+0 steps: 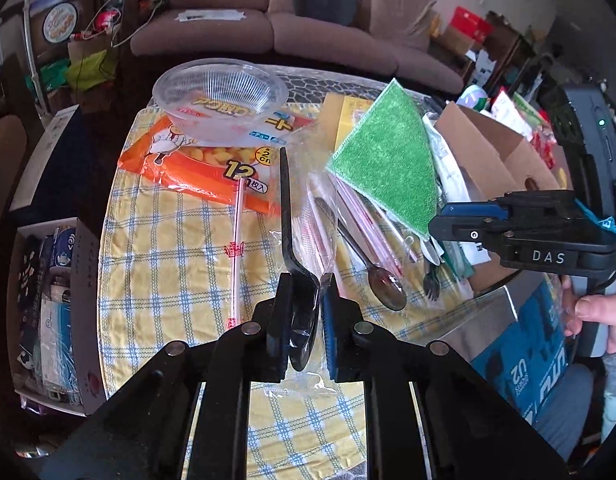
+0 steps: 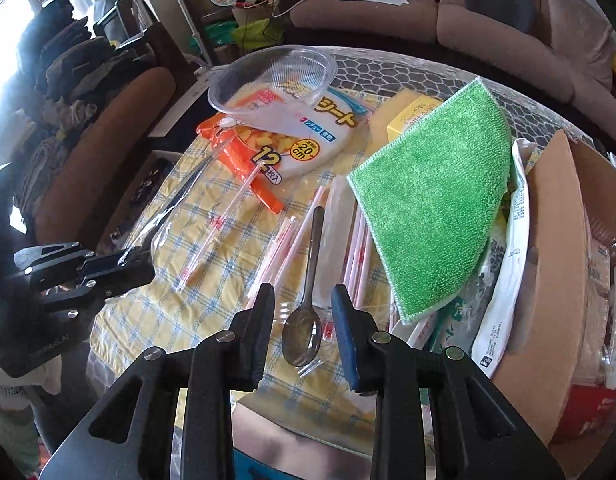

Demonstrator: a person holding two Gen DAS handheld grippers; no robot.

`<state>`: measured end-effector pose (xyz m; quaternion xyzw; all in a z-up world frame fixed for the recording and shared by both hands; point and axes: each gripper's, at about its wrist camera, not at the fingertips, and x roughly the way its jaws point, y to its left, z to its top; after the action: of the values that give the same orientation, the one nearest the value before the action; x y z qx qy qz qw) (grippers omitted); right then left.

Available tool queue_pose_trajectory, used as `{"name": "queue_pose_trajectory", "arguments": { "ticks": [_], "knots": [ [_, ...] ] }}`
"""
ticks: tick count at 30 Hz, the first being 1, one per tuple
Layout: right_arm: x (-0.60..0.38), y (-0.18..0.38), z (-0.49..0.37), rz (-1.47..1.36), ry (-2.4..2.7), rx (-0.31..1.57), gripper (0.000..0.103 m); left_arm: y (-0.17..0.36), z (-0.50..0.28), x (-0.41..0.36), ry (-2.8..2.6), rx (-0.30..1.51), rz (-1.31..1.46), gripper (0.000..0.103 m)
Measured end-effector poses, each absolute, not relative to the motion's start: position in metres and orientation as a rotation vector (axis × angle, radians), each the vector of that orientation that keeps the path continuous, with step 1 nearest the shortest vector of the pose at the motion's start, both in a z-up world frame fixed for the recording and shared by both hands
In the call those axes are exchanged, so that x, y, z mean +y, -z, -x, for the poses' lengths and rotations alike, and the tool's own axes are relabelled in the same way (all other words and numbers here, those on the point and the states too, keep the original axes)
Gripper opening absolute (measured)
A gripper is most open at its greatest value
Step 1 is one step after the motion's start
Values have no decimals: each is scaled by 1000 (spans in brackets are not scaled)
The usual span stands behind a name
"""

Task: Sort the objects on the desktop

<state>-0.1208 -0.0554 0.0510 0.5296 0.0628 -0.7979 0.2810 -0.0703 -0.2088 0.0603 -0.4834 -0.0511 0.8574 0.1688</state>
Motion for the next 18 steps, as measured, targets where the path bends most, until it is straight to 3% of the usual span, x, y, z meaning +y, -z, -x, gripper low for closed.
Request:
{"name": "queue_pose_trajectory", "arguments": {
  "ticks": [2,3,4,5,10,18],
  "knots": [
    [-54,-48,123,-1442,2135,173,36,-60,70,-210,-2448,-146,1382,13],
    [-56,-44,124,-1456,2116,165,42,-59,70,-210,-2451,-148,1385,13],
    [-60,-37,124,-1469,2099,169,55,-57,70,-211,-2450,-154,1390,13],
    [-65,-29,124,-1489,2083,178,60,-54,69,-212,-2450,-160,1397,13],
    [-88,18,127,-1596,2031,250,60,-43,67,-218,-2433,-189,1412,13],
    [-102,41,127,-1646,2035,385,50,-36,69,-222,-2433,-170,1423,13]
  ]
}}
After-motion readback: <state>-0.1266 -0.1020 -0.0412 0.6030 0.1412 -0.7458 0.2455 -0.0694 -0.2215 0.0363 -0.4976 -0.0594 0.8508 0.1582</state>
